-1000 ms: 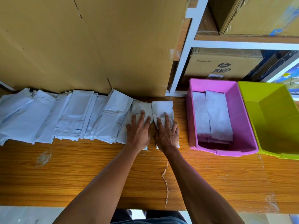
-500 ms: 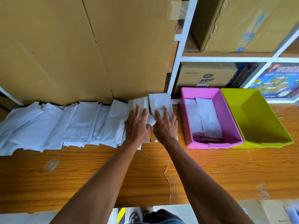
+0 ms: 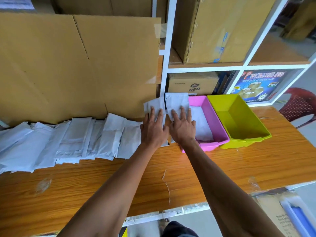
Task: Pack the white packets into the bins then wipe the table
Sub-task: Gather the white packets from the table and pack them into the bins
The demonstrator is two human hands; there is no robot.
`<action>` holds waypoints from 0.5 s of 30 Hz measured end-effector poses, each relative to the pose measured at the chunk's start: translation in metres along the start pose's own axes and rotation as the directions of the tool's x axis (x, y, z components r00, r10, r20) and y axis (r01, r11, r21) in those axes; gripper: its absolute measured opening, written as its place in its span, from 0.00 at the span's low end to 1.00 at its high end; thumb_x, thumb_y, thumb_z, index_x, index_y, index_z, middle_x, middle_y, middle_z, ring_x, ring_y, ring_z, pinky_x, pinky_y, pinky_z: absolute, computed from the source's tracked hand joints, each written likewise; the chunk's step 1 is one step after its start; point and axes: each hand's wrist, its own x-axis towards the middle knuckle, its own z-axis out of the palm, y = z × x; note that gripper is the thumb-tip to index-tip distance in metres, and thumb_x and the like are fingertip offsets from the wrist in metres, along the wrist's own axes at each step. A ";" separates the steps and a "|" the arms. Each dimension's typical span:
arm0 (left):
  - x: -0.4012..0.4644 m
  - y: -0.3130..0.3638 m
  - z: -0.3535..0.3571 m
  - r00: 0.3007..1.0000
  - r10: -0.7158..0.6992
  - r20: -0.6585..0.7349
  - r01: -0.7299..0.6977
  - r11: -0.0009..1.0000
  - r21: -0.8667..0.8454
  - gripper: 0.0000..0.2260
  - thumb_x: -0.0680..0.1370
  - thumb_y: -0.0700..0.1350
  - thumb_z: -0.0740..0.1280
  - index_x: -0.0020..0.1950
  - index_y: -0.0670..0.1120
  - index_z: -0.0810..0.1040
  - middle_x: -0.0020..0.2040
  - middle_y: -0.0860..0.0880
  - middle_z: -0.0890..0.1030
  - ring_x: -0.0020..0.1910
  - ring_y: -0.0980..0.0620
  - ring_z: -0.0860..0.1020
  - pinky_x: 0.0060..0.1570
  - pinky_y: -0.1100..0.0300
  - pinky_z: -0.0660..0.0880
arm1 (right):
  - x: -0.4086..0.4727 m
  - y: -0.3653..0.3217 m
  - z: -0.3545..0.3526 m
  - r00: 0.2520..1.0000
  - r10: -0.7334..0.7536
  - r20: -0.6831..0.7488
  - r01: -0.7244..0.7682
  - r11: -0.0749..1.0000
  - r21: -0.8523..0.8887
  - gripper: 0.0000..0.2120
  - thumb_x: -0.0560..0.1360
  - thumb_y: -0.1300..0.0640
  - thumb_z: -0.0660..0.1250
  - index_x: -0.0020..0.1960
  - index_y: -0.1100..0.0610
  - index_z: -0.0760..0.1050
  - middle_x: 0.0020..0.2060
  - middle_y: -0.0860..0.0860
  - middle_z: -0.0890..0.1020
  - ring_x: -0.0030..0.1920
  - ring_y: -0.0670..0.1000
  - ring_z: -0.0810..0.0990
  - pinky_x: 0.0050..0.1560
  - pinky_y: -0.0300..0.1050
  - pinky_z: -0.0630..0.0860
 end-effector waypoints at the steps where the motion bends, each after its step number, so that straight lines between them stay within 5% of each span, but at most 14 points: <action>1: 0.001 0.008 0.004 1.000 0.016 0.005 -0.016 1.000 -0.002 0.34 0.83 0.56 0.62 0.87 0.55 0.51 0.87 0.48 0.46 0.85 0.42 0.49 0.77 0.33 0.60 | 0.002 0.010 -0.003 1.000 0.006 -0.001 -0.006 1.000 -0.017 0.28 0.85 0.41 0.50 0.84 0.44 0.53 0.86 0.54 0.47 0.84 0.61 0.40 0.76 0.68 0.59; 8: 0.023 0.050 0.035 0.993 0.116 0.011 -0.116 0.993 0.034 0.34 0.84 0.57 0.60 0.87 0.52 0.51 0.87 0.46 0.47 0.86 0.42 0.48 0.82 0.40 0.58 | 0.019 0.072 -0.004 0.998 0.039 0.041 -0.036 0.997 -0.075 0.31 0.85 0.45 0.54 0.85 0.44 0.49 0.86 0.53 0.47 0.84 0.61 0.41 0.76 0.67 0.60; 15: 0.072 0.101 0.072 0.998 0.033 0.045 -0.037 0.995 0.090 0.34 0.84 0.56 0.61 0.87 0.53 0.49 0.87 0.47 0.46 0.86 0.41 0.47 0.78 0.37 0.60 | 0.064 0.141 0.007 0.994 0.003 0.108 0.005 0.998 -0.069 0.30 0.85 0.47 0.54 0.85 0.44 0.48 0.86 0.52 0.47 0.84 0.62 0.41 0.76 0.66 0.62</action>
